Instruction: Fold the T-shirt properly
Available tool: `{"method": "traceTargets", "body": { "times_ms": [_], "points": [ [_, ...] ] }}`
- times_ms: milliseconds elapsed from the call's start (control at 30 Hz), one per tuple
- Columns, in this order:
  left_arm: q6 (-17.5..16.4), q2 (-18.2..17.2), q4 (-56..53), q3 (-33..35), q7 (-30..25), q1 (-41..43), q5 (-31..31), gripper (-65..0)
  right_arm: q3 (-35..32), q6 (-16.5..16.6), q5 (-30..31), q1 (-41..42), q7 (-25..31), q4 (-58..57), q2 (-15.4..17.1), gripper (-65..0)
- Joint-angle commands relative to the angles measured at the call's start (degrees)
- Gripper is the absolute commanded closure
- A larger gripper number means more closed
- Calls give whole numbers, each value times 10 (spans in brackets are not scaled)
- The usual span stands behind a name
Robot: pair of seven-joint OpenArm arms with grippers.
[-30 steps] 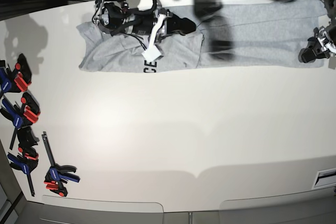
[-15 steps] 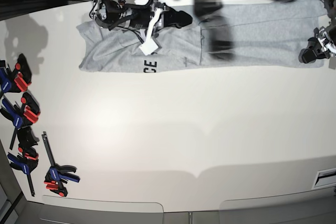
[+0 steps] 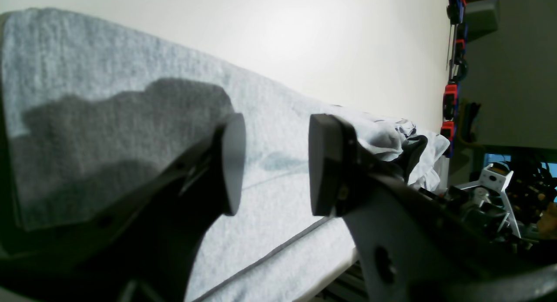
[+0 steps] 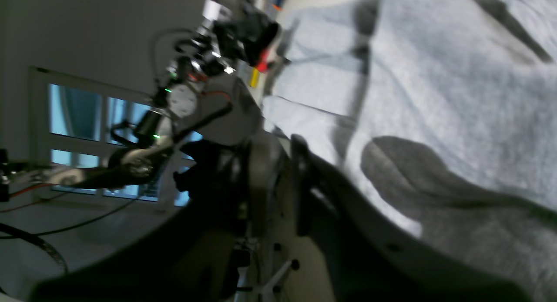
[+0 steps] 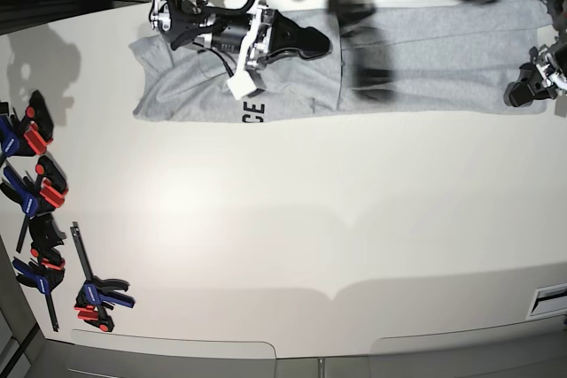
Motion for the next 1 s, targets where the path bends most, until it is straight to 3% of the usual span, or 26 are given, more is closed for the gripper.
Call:
{"method": "traceTargets", "body": {
  "times_ms": [0, 133, 333, 467, 600, 767, 967],
  "points": [
    [-5, -16, 9, -7, -5, -5, -14, -216, -1, 7, 21, 2, 6, 11, 0, -143],
    [-5, -16, 9, -12, -11, -5, -14, -216, -1, 7, 30, 5, 6, 11, 0, -223],
    [-5, -16, 9, -97, -52, -6, -14, -216, -1, 7, 36, 41, 6, 11, 0, -223],
    [-5, -16, 9, -168, -52, -2, 21, -216, -1, 7, 30, 80, 6, 11, -1, -223],
    [-5, -16, 9, -197, -62, 33, 28, -225, -1, 7, -28, 115, 6, 11, -2, -223],
    [-5, -11, 9, -197, -132, 106, 55, -332, 7, 7, -88, 137, 23, 11, -2, -223],
    [-5, 21, 9, -197, -147, 155, 62, -333, 79, 7, -121, 138, 78, 11, -5, -223]
  ]
}}
